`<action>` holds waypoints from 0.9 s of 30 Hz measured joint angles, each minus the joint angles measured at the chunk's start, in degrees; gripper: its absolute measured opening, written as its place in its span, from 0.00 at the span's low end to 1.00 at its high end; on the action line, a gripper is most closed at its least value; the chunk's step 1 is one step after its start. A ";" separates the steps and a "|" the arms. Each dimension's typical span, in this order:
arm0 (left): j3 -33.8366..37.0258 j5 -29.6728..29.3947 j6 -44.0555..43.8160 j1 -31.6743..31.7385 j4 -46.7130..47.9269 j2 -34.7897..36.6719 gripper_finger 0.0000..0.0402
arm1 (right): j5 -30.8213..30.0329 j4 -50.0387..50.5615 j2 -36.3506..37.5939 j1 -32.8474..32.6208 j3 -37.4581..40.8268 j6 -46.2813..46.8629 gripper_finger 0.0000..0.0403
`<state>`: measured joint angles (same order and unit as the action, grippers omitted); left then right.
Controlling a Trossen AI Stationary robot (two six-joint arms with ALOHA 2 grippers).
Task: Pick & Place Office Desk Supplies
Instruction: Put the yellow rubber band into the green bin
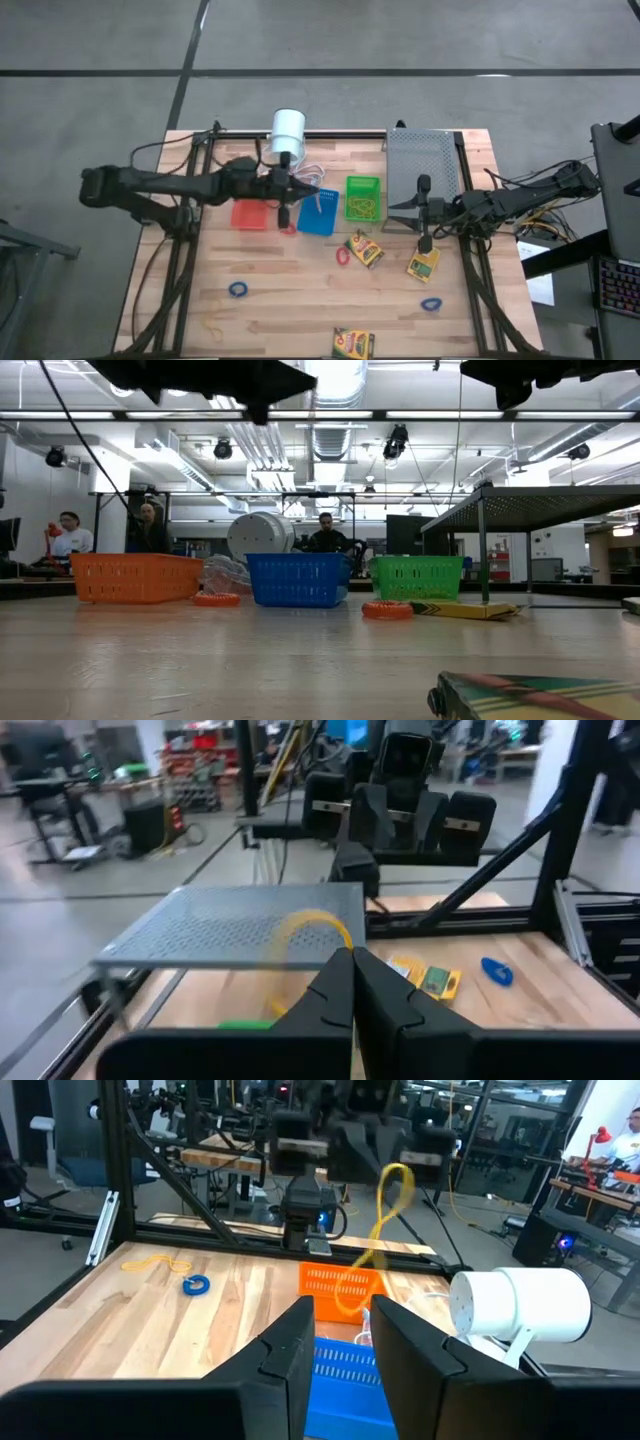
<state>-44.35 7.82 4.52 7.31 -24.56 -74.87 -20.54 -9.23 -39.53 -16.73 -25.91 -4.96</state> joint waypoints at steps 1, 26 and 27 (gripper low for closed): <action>-0.01 1.42 0.02 0.64 -2.36 -1.79 0.01 | -0.01 0.00 0.00 -0.01 0.00 -0.01 0.24; -22.37 6.86 9.03 2.91 -7.50 -34.88 0.01 | 0.00 0.31 0.00 -0.02 0.00 -0.01 0.23; -22.72 6.86 9.07 3.03 -7.43 -35.58 0.01 | -0.01 0.31 0.00 0.00 0.00 -0.01 0.23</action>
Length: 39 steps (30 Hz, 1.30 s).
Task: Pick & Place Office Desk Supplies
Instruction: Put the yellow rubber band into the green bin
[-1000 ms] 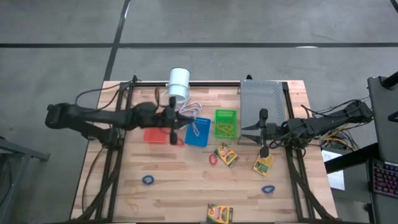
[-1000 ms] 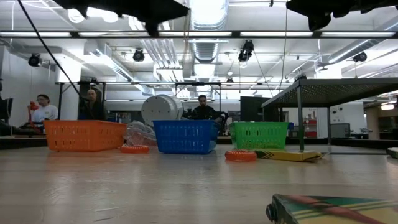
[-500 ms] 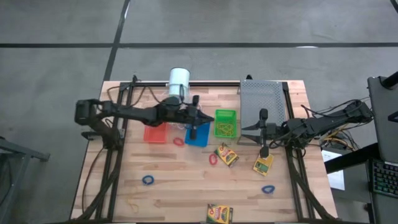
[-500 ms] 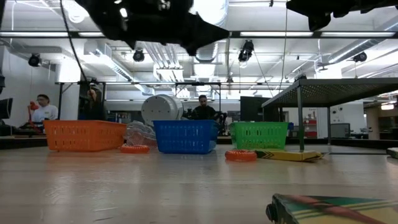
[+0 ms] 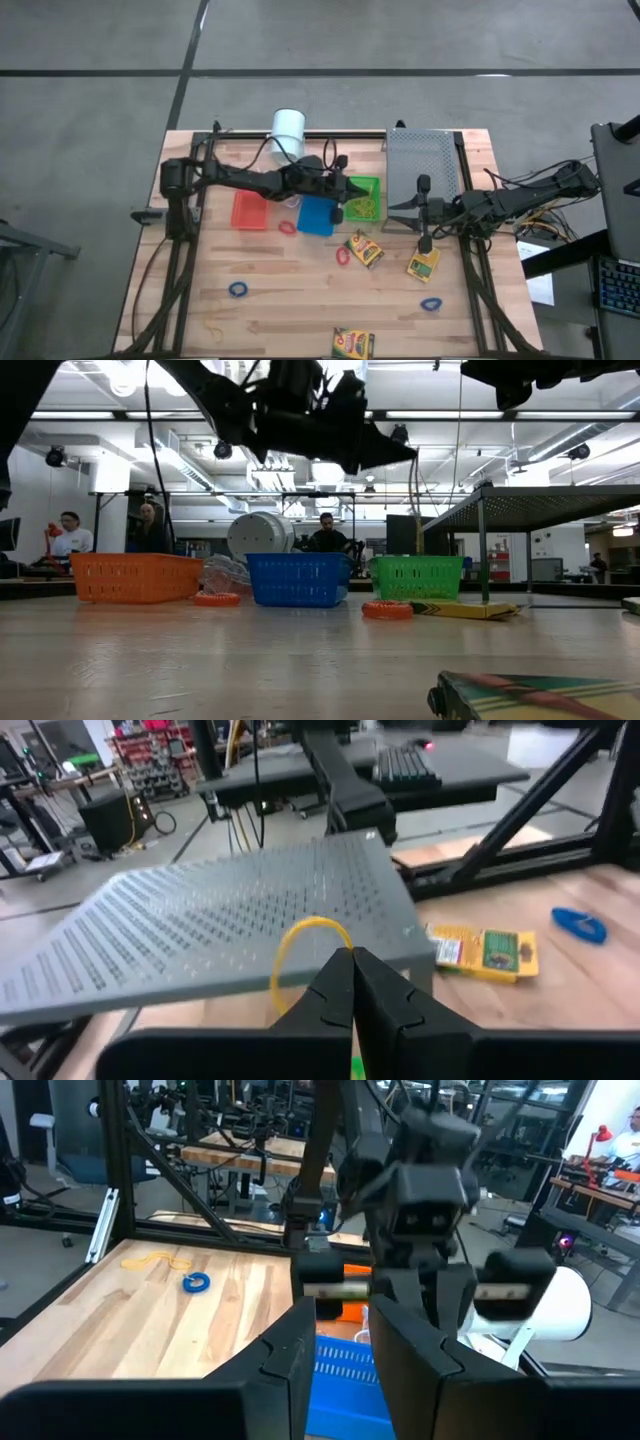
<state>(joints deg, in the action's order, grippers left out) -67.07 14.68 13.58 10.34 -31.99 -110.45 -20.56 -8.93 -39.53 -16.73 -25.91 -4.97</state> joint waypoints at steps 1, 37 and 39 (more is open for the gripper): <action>-0.15 0.00 -0.02 0.16 0.11 -0.60 0.01 | 0.02 0.04 0.00 -0.02 0.00 0.02 0.24; -0.19 -1.34 -6.12 1.65 14.64 -7.04 0.30 | 0.01 1.42 0.00 -0.02 0.00 0.00 0.21; -0.18 -1.23 -6.12 1.65 14.64 -7.04 0.37 | 0.01 1.42 -0.02 -0.02 0.00 0.02 0.22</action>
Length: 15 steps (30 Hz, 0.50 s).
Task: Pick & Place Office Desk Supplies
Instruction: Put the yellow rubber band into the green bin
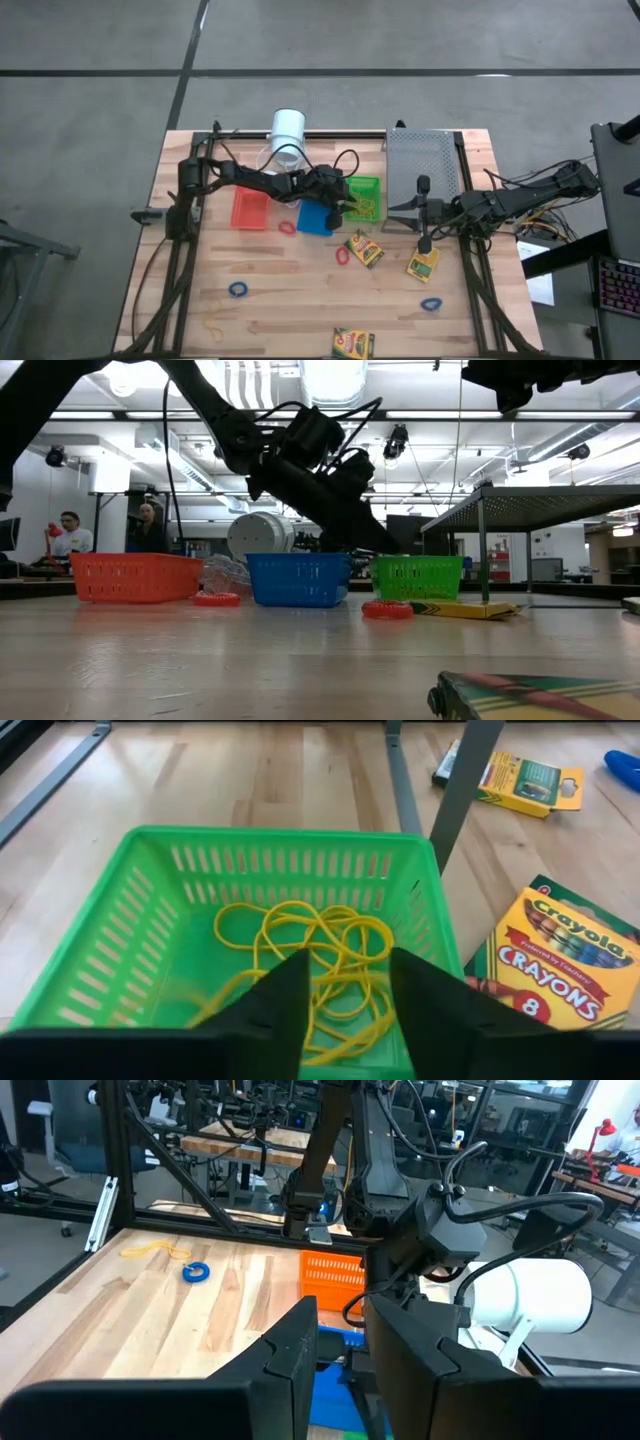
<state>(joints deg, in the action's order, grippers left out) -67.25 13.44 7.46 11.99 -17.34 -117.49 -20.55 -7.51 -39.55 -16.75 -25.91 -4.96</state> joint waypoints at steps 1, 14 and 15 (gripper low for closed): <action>0.01 0.11 0.02 0.00 0.00 0.00 0.40 | 0.02 0.00 0.00 0.01 0.00 -0.02 0.22; 0.03 -0.31 -1.81 -0.36 1.82 3.29 0.54 | -0.01 -0.04 0.00 0.01 0.00 0.01 0.19; 0.03 -1.33 -2.62 -0.65 2.80 4.47 0.53 | 0.02 -0.02 0.00 0.00 0.00 -0.02 0.19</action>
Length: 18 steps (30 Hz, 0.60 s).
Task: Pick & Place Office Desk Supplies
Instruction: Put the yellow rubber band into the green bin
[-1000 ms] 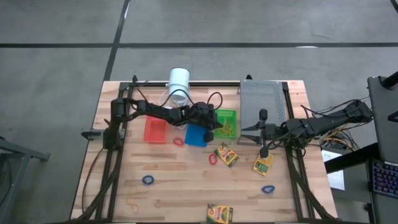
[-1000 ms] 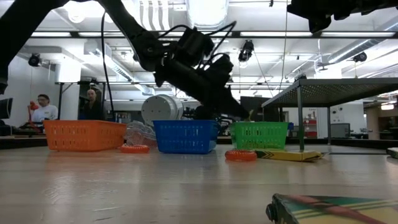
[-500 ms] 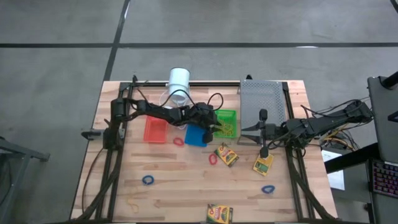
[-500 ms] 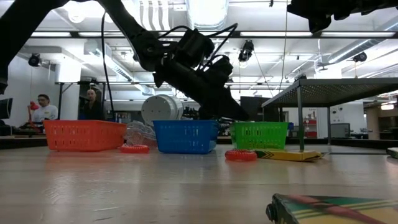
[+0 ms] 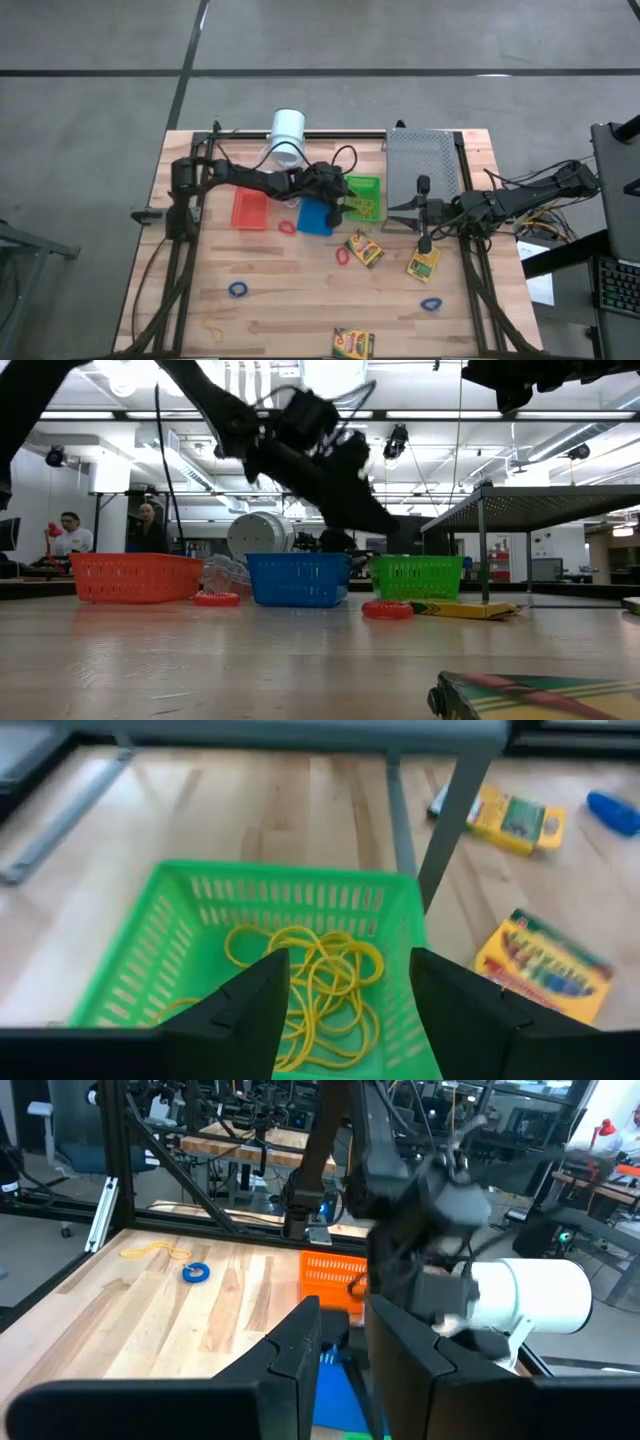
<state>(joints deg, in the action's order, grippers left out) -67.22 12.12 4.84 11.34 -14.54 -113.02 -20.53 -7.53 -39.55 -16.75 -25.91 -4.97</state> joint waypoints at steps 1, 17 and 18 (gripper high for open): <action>0.00 -1.65 -0.61 -0.41 1.56 1.32 0.53 | -0.02 -0.02 0.00 0.02 0.00 0.02 0.19; 0.02 -33.83 -24.60 -13.86 42.77 24.63 0.53 | 0.00 0.02 0.00 0.02 -0.02 0.00 0.19; 0.02 -35.51 -28.16 -14.67 45.59 25.41 0.53 | -0.02 0.02 0.00 0.00 -0.02 0.00 0.19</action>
<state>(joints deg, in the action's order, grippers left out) -67.20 -23.39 -23.32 -3.34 31.04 -87.61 -20.56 -7.51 -39.55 -16.75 -25.93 -4.97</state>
